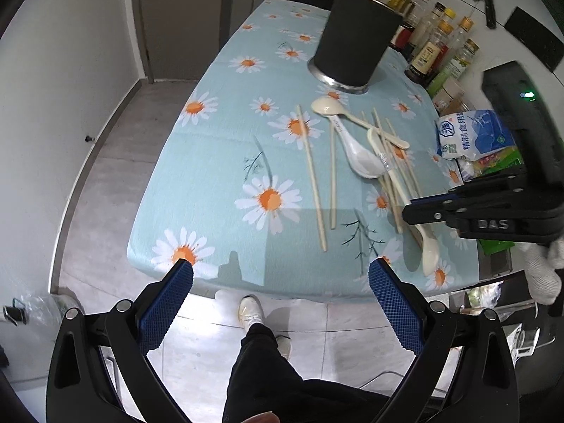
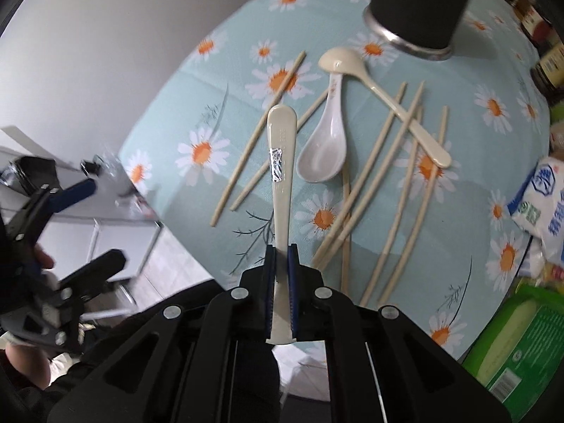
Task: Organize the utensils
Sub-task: 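Lift the cream spoon with the right gripper while the left gripper grasps a chopstick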
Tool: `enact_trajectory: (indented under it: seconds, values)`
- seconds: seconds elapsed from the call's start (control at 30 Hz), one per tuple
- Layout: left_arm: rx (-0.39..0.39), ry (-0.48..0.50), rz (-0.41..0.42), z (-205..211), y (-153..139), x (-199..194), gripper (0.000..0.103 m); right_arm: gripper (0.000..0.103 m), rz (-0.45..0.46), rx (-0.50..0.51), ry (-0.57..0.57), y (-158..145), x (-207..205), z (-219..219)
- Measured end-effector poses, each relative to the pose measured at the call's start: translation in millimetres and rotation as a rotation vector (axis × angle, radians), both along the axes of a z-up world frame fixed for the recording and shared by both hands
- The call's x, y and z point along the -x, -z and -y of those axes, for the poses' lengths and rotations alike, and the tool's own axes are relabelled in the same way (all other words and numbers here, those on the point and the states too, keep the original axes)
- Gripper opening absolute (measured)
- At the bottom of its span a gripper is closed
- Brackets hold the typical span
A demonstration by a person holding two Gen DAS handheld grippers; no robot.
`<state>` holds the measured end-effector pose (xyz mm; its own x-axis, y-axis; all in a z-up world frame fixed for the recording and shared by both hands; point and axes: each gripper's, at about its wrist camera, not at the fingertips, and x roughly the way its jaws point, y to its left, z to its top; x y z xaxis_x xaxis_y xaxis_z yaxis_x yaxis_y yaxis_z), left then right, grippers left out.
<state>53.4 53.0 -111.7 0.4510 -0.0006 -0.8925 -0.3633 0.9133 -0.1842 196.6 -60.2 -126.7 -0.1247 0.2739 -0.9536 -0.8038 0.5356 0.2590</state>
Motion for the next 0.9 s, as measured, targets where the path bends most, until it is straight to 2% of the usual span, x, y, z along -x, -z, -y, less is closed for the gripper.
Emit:
enact_trajectory:
  seconds: [0.2,0.3,0.5,0.6,0.67,0.83,0.9]
  values:
    - [0.005,0.038,-0.004,8.8,-5.2,-20.3,0.096,0.008,-0.005,-0.159,0.058,-34.6,3.5,29.3]
    - [0.016,0.025,-0.029,8.0,-3.2,-36.2,0.095,0.008,0.037,-0.244,0.095,-51.2,-0.8,54.4]
    - [-0.013,0.04,-0.102,5.7,6.4,-73.6,0.076,0.008,0.05,-0.344,0.15,-70.3,5.9,93.1]
    - [-0.006,0.016,-0.098,-1.5,6.5,-86.1,0.073,0.008,0.062,-0.397,0.185,-80.2,7.8,111.5]
    - [-0.002,0.008,-0.116,-4.4,11.7,-94.9,0.067,0.008,0.055,-0.428,0.204,-82.2,7.5,119.7]
    - [0.045,0.025,-0.192,-13.4,33.4,-120.5,0.046,0.008,0.048,-0.469,0.236,-87.6,9.5,137.7]
    - [0.036,0.036,-0.205,-13.8,36.4,-130.0,0.046,0.008,0.043,-0.48,0.246,-86.7,9.5,140.9]
